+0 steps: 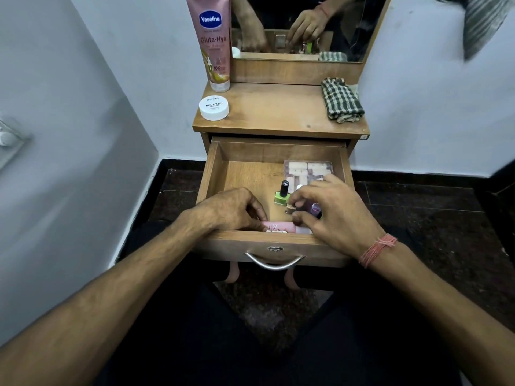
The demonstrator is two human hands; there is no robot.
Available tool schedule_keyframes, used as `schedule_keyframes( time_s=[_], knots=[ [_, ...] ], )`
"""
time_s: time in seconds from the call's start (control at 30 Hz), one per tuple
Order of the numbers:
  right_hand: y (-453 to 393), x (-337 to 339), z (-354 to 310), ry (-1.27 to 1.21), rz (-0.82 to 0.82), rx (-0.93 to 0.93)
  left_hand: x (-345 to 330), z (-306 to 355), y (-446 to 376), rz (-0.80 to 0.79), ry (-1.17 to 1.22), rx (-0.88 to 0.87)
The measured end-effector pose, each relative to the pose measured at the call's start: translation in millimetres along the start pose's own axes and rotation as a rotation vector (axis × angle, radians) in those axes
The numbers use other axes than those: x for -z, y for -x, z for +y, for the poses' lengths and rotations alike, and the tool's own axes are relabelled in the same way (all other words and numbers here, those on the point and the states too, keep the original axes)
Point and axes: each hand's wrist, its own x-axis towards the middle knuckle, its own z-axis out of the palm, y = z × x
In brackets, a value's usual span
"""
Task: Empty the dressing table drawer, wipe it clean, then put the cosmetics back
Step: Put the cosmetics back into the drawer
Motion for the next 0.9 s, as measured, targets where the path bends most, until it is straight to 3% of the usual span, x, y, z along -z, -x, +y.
schedule_keyframes(
  time_s=[0.13, 0.23, 0.43, 0.5, 0.73, 0.9],
  knots=[
    [-13, -7, -5, -0.043, 0.030, -0.006, 12, 5, 5, 0.036, -0.030, 0.029],
    [-29, -8, -14, -0.097, 0.080, 0.011, 35, 4, 11, 0.179, 0.133, 0.012],
    [-92, -9, -41, -0.136, 0.160, -0.001, 96, -11, 16, 0.812, 0.542, 0.024],
    [-120, -10, -49, -0.201, 0.141, -0.046, 111, -18, 9, 0.936, 0.638, 0.057],
    [-214, -18, -60, -0.564, 0.013, -0.322, 135, -28, -19, 0.856, 0.597, 0.182],
    [-229, -28, -60, -0.588, 0.030, -0.397, 126, -29, -20, 0.879, 0.566, 0.170]
  ],
)
